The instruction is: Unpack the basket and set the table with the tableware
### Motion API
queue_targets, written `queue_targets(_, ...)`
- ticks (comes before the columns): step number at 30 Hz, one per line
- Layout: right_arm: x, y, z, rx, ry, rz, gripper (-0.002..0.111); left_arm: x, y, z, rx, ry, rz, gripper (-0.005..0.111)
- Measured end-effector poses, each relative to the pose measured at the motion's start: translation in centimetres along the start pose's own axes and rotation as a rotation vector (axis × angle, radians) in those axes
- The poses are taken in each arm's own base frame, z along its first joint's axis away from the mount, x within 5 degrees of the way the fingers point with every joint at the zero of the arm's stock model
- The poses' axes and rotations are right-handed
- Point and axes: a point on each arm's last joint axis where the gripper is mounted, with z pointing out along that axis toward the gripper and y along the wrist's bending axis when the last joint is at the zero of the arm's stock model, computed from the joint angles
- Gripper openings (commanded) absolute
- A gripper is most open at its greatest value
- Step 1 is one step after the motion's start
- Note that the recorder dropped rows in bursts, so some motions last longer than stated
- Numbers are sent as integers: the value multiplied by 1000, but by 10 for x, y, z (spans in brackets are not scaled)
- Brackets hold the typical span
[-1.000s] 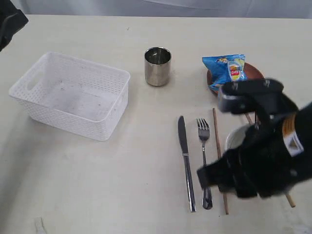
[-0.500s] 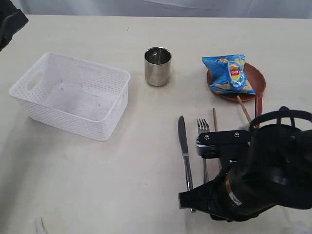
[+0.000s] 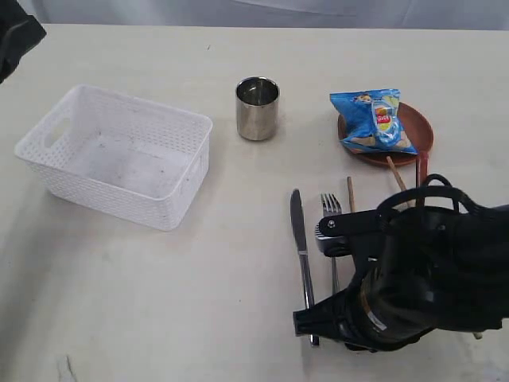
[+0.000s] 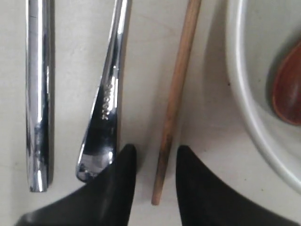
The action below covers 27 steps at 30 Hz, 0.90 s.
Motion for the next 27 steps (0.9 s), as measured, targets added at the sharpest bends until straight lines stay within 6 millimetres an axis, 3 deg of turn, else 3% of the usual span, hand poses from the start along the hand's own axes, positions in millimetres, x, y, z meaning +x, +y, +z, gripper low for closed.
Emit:
queue_targets(6, -1, 2, 1, 2, 3, -8, 0, 0, 0, 0, 2, -1, 0, 0)
queue_targets(13, 2, 1, -7, -40, 8, -49, 0, 0, 0, 0, 2, -1, -2, 0)
queue_targets(20, 12, -12, -53, -176, -37, -60, 0, 0, 0, 0, 2, -1, -4, 0)
queue_targets(27, 31, -47, -84, -69, -31, -92, 0, 0, 0, 0, 2, -1, -4, 0)
